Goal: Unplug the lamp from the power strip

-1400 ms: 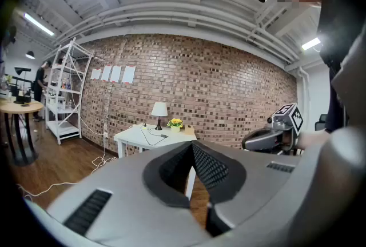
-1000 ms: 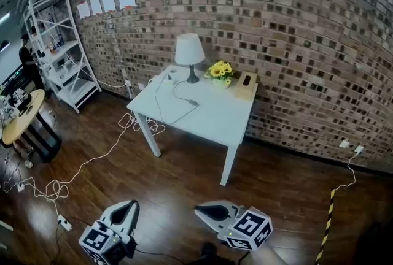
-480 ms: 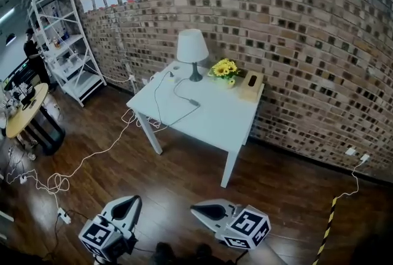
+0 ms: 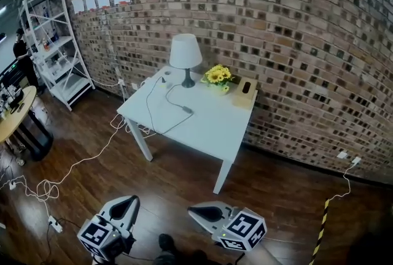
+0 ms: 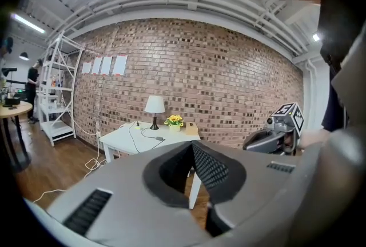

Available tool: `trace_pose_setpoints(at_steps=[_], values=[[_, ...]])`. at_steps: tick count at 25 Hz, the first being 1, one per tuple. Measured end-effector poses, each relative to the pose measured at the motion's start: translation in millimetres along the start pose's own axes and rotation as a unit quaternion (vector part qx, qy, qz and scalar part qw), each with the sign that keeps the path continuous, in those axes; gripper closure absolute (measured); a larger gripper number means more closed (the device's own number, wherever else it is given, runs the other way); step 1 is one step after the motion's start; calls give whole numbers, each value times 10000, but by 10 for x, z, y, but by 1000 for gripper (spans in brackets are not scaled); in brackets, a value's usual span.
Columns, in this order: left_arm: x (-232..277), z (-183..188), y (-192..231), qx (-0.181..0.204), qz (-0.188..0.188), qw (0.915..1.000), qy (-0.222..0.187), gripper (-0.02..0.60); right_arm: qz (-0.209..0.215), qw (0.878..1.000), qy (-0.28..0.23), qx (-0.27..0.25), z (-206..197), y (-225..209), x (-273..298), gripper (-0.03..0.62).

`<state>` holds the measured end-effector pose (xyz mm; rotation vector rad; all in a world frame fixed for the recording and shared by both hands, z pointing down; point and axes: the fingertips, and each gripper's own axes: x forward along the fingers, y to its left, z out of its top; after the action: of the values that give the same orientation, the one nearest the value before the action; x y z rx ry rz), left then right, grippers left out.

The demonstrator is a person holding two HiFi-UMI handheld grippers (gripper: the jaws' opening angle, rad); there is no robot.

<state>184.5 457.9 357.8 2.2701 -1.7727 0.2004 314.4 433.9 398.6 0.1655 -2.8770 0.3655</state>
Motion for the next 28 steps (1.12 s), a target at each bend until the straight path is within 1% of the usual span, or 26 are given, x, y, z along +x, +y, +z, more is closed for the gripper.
trace_pose_setpoints(at_steps=[5,8,11,18,21,24,28], values=[[133,41,297,-174,-293,9994,-57,574,-190,9997,121,-30,119,-100,268,605],[172,143,529,-111,-486,9987,-109,574,-231,9996,120,-125,266,-90,497,605],[213,241,799,-10,-545,9984,-161,574,-237,9993,145,-245,390,-75,753,605],[266,351,1300,-207,-709,9970,-230,574,-341,9983,276,-374,590,-74,1227,605],[261,409,1483,-218,-865,9957,-251,574,-395,9981,273,-383,711,-65,1427,605],[297,399,1585,-279,-1037,9938,-280,574,-462,9977,331,-382,742,-59,1581,605],[324,336,1758,-304,-1145,9925,-299,574,-467,9970,367,-491,795,-17,1818,605]])
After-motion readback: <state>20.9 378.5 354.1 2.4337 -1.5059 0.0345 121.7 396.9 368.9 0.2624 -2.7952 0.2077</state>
